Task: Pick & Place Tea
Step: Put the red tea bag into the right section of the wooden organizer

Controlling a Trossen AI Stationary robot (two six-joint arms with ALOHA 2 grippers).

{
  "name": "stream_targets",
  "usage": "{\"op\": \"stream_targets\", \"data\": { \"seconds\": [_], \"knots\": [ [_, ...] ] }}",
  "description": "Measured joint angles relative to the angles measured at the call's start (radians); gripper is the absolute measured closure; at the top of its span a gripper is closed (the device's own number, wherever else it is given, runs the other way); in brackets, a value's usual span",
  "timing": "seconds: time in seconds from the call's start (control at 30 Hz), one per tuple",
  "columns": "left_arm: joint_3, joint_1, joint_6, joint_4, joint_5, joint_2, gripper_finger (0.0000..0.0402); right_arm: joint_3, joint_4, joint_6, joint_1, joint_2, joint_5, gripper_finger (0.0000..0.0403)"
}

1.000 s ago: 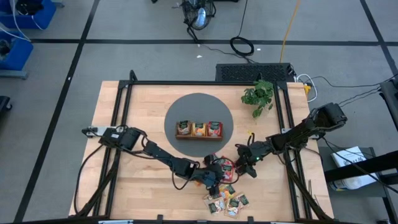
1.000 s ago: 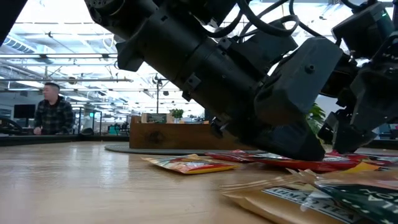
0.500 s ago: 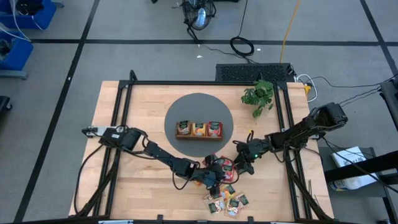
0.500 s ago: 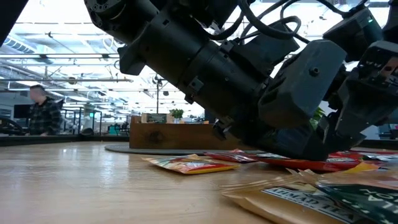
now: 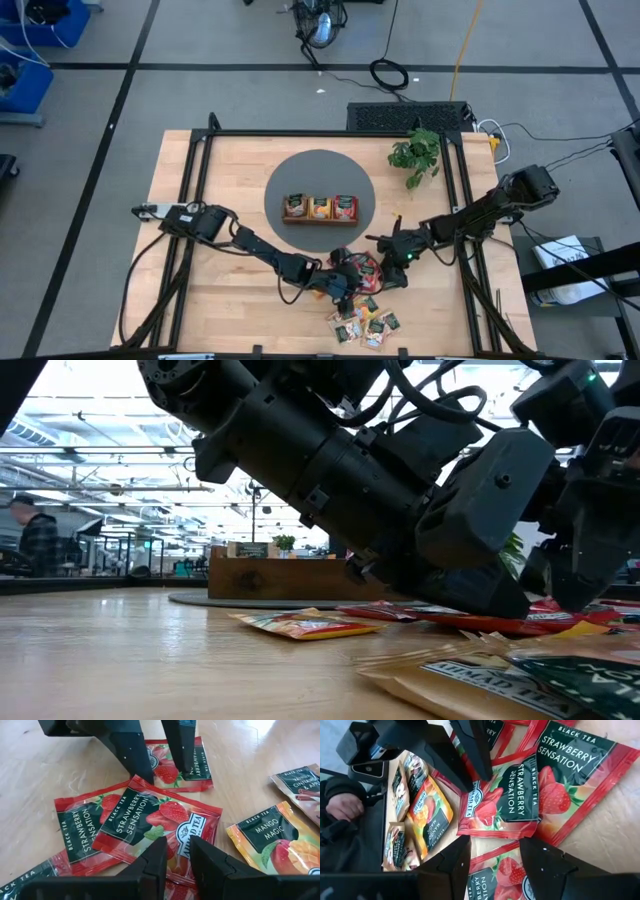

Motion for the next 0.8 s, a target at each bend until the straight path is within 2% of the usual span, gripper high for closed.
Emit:
{"op": "stream_targets", "data": {
  "seconds": [0.37,0.8],
  "knots": [
    [-0.003,0.013,0.053,0.032,0.003,0.002,0.0314,0.005,-0.019,-0.067,0.002,0.001,0.099,0.0245],
    [-0.003,0.026,0.075,0.044,0.003,0.003,0.0314,0.005,-0.007,-0.147,0.000,0.002,0.202,0.0309]
  ]
}}
